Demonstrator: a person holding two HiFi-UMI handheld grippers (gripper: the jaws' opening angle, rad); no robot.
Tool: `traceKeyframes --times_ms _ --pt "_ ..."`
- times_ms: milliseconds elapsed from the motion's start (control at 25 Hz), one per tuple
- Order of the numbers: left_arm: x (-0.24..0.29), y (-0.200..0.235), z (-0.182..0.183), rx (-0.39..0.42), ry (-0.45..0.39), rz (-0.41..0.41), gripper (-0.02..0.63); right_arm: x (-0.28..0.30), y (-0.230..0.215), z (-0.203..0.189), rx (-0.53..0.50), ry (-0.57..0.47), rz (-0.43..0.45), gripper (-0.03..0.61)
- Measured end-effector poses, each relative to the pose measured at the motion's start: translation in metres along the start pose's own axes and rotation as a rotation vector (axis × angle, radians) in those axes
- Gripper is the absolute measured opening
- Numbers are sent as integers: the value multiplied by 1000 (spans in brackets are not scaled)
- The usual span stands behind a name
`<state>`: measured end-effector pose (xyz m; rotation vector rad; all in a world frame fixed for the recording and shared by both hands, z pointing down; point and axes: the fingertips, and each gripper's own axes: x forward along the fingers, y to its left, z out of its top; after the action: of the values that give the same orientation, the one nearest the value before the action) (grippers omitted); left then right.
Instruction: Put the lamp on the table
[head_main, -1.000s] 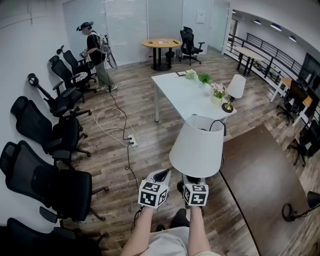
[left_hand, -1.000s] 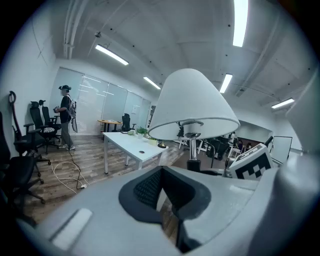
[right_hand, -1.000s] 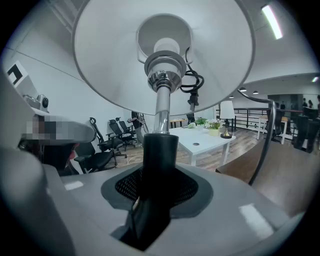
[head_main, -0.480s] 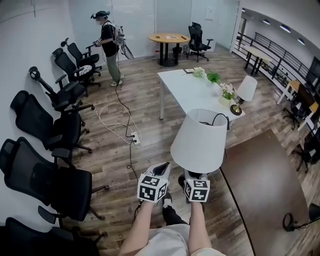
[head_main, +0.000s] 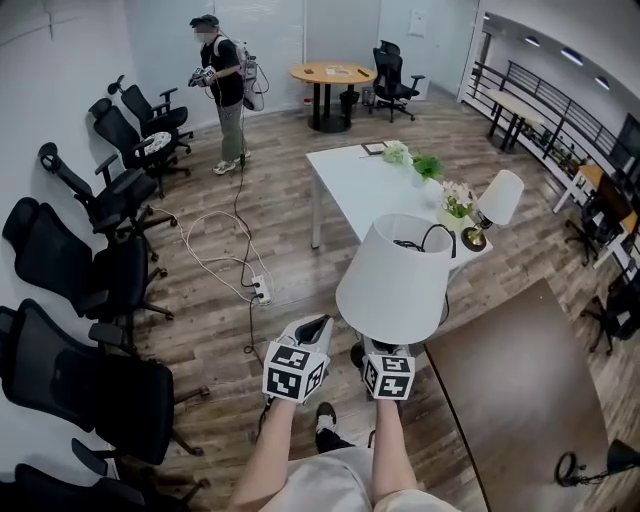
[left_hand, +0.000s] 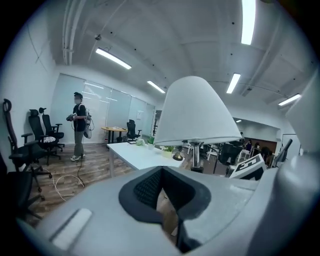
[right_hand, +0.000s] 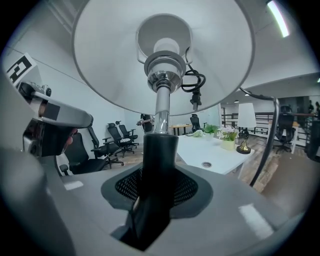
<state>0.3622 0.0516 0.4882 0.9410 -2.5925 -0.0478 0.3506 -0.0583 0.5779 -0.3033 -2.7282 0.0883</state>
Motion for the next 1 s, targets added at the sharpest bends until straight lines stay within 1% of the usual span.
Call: traceKeyframes --times_ms 160,360,480,560,680,800,920,1000 --pt "16 42 11 -29 0 58 0 36 -17 17 -10 7 -2 164" --pt "24 109 6 -52 23 156 0 81 -36 27 15 19 15 164" --pt "15 154 -4 -111 38 252 0 102 -39 30 35 31 40 164" --pt "13 169 -8 -138 39 289 0 113 -44 30 38 36 44 164" --pt "19 181 -10 -145 50 311 0 129 -45 28 50 43 67 164" --pt "23 193 -10 -179 41 328 0 141 -43 27 70 54 97 166" --pt "35 197 -9 -191 35 325 0 153 -48 30 59 61 95 166" --pt "48 197 -6 -185 41 306 0 162 -53 33 51 65 90 166"
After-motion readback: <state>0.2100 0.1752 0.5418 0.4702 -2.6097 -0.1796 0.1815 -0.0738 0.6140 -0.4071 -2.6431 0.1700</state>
